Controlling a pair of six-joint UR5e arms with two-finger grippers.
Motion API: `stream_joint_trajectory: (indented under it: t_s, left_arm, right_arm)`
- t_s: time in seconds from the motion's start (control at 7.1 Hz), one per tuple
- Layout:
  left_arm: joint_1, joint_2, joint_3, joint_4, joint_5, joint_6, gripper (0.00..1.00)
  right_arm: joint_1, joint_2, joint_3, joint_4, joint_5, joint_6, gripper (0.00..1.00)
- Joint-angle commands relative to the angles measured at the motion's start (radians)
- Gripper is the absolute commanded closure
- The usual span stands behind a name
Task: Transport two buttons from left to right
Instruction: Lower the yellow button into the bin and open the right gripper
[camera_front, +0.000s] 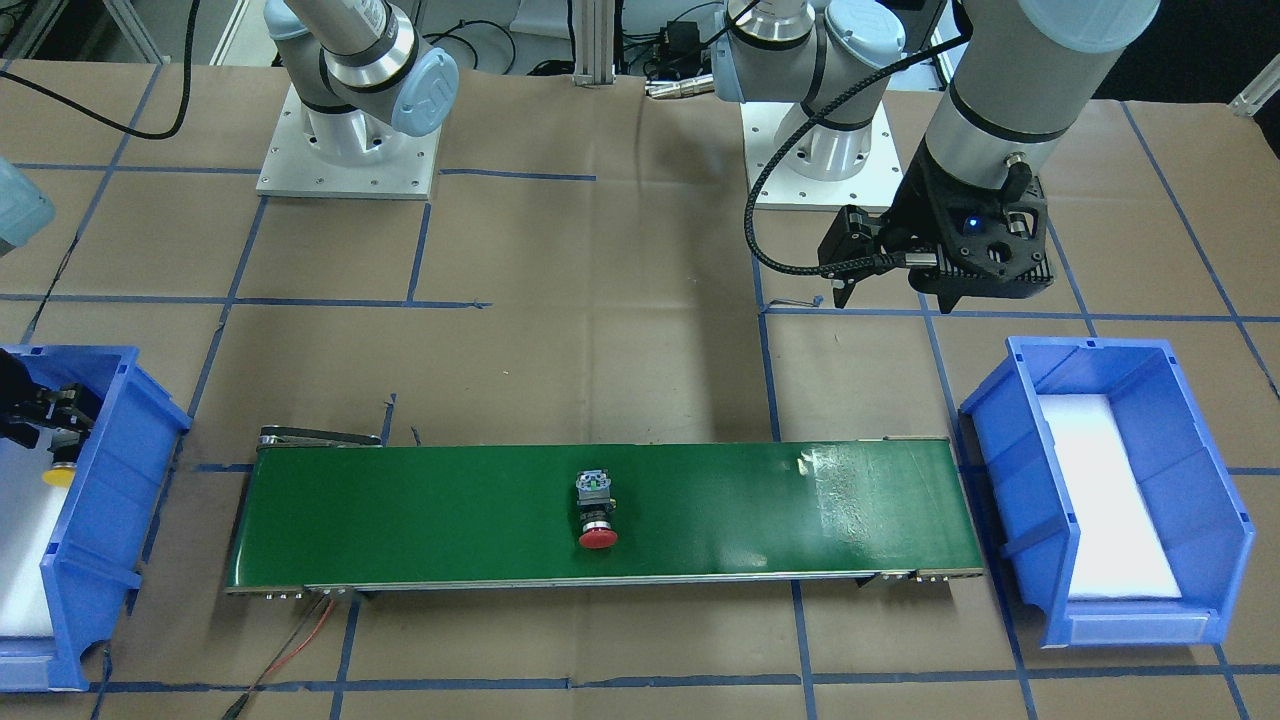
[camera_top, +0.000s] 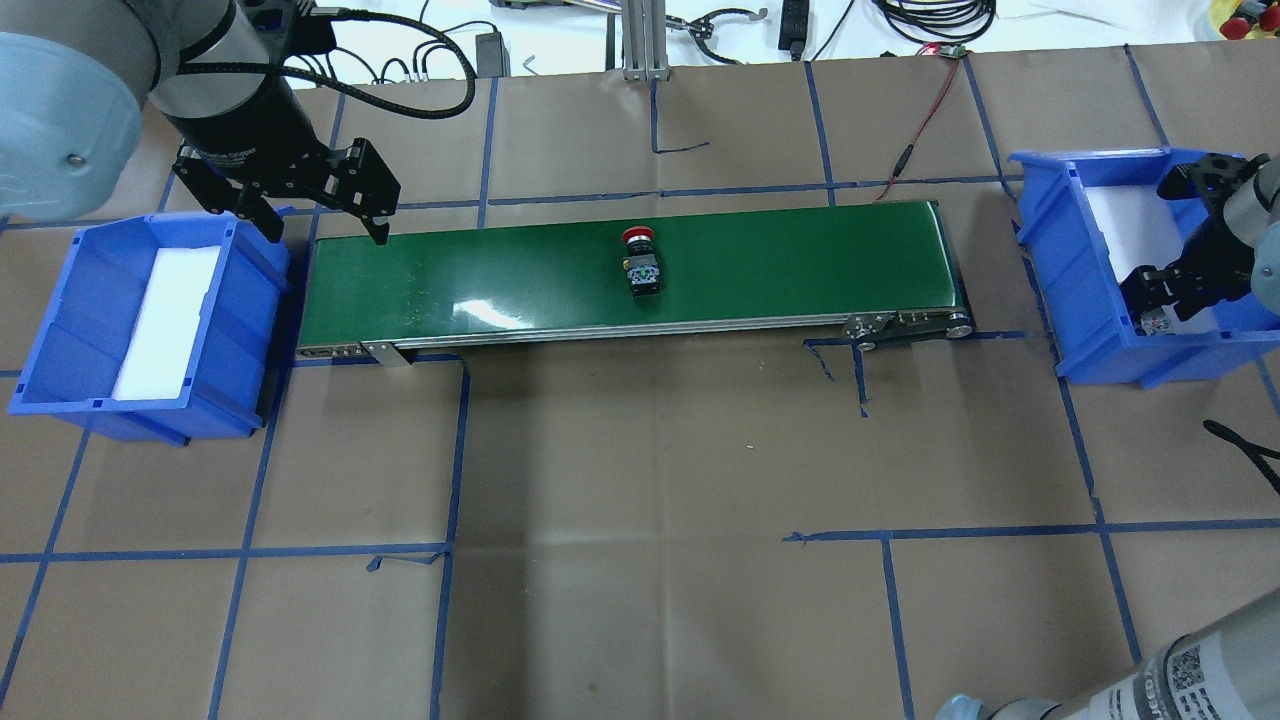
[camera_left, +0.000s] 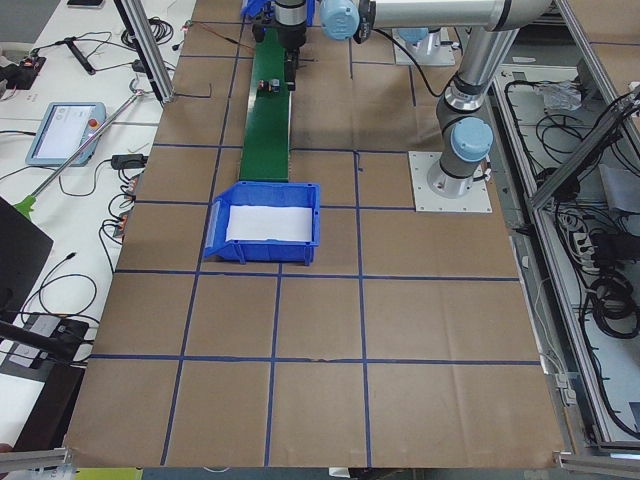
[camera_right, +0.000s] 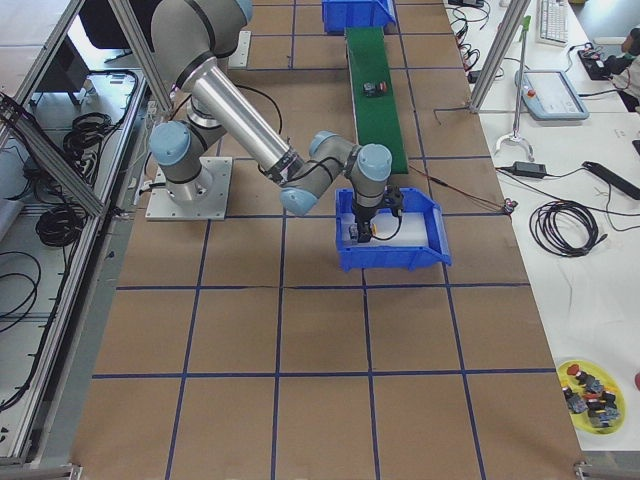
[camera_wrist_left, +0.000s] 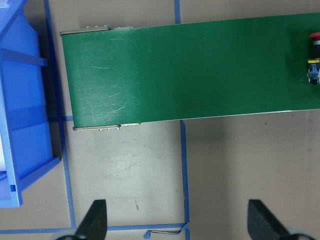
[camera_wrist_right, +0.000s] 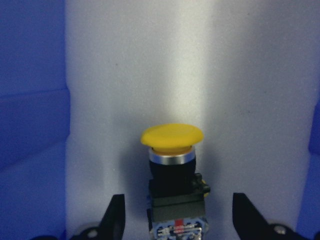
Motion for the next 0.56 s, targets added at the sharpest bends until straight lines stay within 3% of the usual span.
stream_joint_trajectory:
  t_s: [0.0, 0.42]
  left_arm:
    - [0.0, 0.001, -0.001, 0.0, 0.0, 0.0, 0.0]
    - [0.0, -0.001, -0.001, 0.0, 0.0, 0.0, 0.0]
  right_arm:
    - [0.0, -0.007, -0.026, 0.006, 0.004, 0.007, 0.0]
    - [0.018, -0.08, -0.115, 0.019, 0.016, 0.047, 0.0]
